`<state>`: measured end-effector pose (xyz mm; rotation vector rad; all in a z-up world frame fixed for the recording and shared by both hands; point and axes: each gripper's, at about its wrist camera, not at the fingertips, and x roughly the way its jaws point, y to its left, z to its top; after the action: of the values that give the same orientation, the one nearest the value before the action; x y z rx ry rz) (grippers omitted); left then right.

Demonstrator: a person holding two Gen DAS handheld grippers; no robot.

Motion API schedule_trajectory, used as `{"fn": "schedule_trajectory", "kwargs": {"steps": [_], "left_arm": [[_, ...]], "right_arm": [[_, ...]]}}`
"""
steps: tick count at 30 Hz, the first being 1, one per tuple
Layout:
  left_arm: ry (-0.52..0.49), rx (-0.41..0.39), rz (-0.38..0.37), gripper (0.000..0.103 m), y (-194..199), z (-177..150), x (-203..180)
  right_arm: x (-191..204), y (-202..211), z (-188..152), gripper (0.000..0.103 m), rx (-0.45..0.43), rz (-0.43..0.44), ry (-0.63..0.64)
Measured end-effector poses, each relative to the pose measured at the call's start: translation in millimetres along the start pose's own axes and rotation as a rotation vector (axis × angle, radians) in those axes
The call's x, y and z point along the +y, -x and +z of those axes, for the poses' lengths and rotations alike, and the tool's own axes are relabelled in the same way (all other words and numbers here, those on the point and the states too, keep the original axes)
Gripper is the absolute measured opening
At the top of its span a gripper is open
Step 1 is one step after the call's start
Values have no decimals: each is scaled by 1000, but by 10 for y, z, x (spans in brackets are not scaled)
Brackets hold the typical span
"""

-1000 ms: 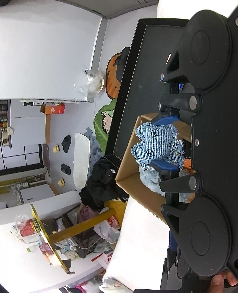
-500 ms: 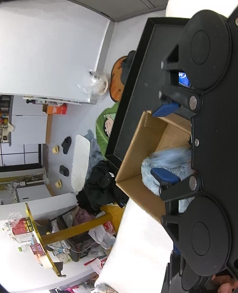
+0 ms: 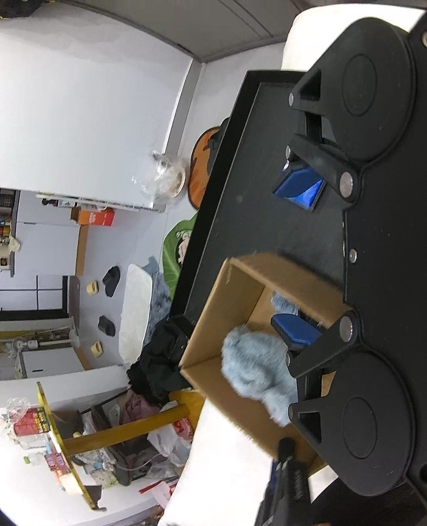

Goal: Organize soft objects
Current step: 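Release the denim cat plush into the box and withdraw the right gripper, then move the right gripper to the blue tissue pack and grasp it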

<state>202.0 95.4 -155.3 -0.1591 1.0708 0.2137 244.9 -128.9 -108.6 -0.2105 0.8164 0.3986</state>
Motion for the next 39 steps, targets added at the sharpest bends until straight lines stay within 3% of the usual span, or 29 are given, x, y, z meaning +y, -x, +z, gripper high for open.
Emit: {"fn": "schedule_trajectory", "kwargs": {"steps": [13,23,32,39], "left_arm": [[-12,7,31,18,28,12,-66],[-61,-25,95,44,66,15,-185],[-112,-42,137,49,68,12,-305],[-138,-27,174,51,16,25,-372]], "right_arm": [[-460,-30,-285,79,18,-17,-78],[-768,-202,-362,91,42,-12,-57],[-1080,-599,-565,91,107,-77,-64],[-1081,-805,-637,95,113,-54,-23]]}}
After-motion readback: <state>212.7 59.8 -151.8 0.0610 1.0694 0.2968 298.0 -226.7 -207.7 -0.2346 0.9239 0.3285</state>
